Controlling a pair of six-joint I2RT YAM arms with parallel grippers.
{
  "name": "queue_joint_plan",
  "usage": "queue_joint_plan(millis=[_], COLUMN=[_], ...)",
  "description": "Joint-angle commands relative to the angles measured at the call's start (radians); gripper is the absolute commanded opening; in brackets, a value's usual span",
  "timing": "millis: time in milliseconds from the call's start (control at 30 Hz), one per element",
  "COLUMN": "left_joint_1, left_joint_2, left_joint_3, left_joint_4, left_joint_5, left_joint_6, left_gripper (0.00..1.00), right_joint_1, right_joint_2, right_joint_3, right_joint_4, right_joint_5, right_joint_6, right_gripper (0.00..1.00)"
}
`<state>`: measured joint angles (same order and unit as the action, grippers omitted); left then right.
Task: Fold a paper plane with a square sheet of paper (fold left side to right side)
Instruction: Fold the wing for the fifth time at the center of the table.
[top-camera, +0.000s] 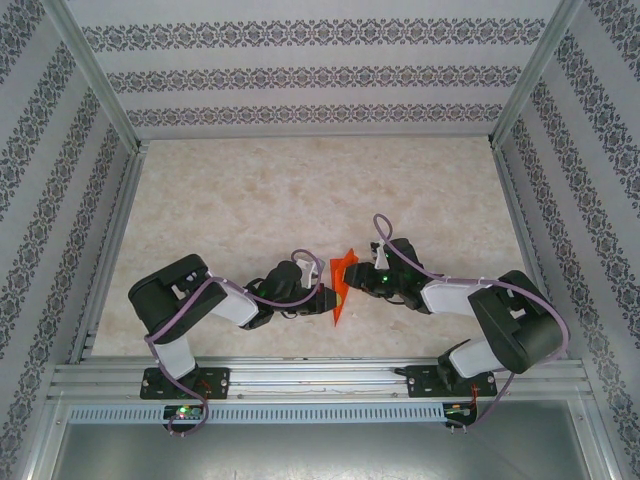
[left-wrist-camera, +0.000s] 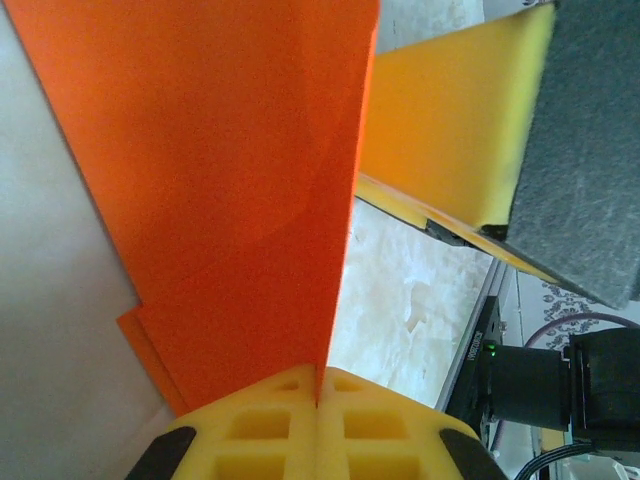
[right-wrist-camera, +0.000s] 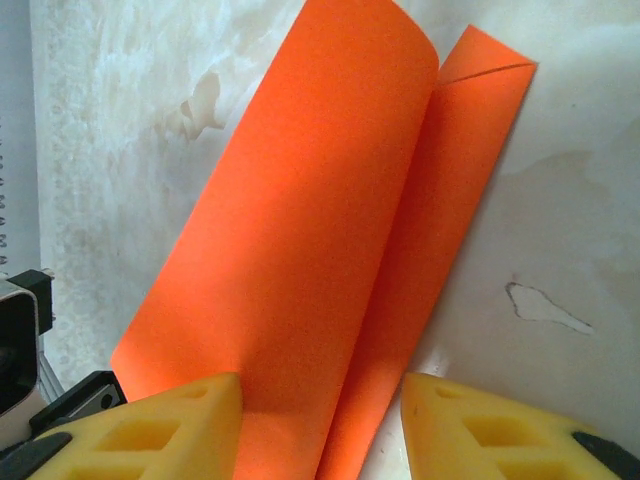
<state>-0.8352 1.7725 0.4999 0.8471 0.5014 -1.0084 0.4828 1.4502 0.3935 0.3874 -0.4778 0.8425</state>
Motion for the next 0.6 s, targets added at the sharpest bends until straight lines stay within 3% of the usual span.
queue_joint_plan(millis=[0, 567], left_joint_1=[0.019, 0.021], left_joint_2=[0.011, 0.044], left_joint_3=[-0.014, -0.024], left_joint_4=[0.073, 0.131], left_joint_5=[0.015, 0.011], left_joint_6=[-0.024, -0.057], left_gripper=[0.00, 0.00], right_joint_1=[0.013, 0.030], right_joint_2=[0.015, 0.039], right_joint_3=[0.025, 0.042], right_joint_4=[0.031, 0.036], right_joint_5=[0.021, 0.018], right_joint_6=[0.011, 0.011], right_gripper=[0.46, 0.45])
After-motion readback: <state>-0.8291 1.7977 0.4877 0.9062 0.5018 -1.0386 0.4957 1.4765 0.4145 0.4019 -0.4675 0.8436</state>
